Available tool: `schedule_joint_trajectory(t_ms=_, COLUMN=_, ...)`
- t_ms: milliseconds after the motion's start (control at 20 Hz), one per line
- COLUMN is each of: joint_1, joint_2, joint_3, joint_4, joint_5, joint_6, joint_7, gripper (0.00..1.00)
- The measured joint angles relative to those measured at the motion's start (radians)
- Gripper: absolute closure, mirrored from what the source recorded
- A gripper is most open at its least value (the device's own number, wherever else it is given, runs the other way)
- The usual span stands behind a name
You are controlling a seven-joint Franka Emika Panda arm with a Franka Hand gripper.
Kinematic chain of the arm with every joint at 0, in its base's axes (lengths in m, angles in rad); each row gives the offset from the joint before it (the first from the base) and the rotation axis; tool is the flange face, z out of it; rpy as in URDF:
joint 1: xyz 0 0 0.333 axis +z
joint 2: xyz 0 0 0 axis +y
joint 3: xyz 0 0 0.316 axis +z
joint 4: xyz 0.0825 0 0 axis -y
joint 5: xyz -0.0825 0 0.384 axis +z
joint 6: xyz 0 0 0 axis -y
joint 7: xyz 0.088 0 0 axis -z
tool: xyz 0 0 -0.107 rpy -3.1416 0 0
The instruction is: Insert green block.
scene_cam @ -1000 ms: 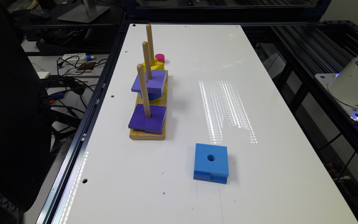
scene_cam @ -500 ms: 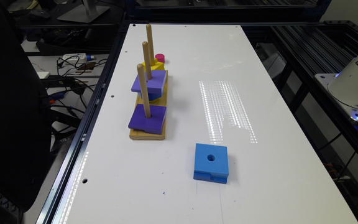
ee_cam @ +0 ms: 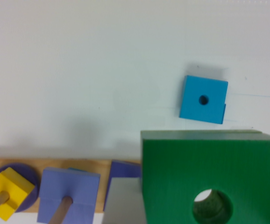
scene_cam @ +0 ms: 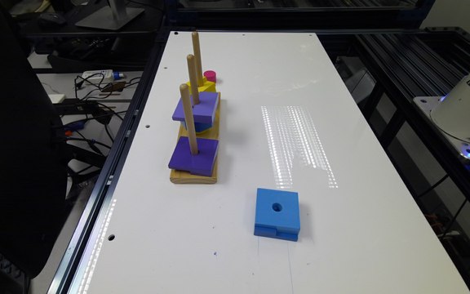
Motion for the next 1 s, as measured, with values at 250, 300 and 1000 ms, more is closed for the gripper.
schedule_joint_trajectory(t_ms=250, joint_1=-0.001, joint_2=0.015, joint_3=0.0, joint_4=-0.001, joint_5=0.0, joint_6=0.015, joint_7=-0.001, gripper=1.0)
schedule_joint_trajectory(t_ms=300, joint_1=-0.001, joint_2=0.021, joint_3=0.0, joint_4=-0.001, joint_5=0.0, joint_6=0.022, joint_7=-0.001, gripper=1.0)
schedule_joint_trajectory(t_ms=1000, joint_1=-0.003, joint_2=0.099, joint_3=0.0, joint_4=-0.003, joint_5=-0.0085, joint_6=0.103, joint_7=-0.002, gripper=1.0)
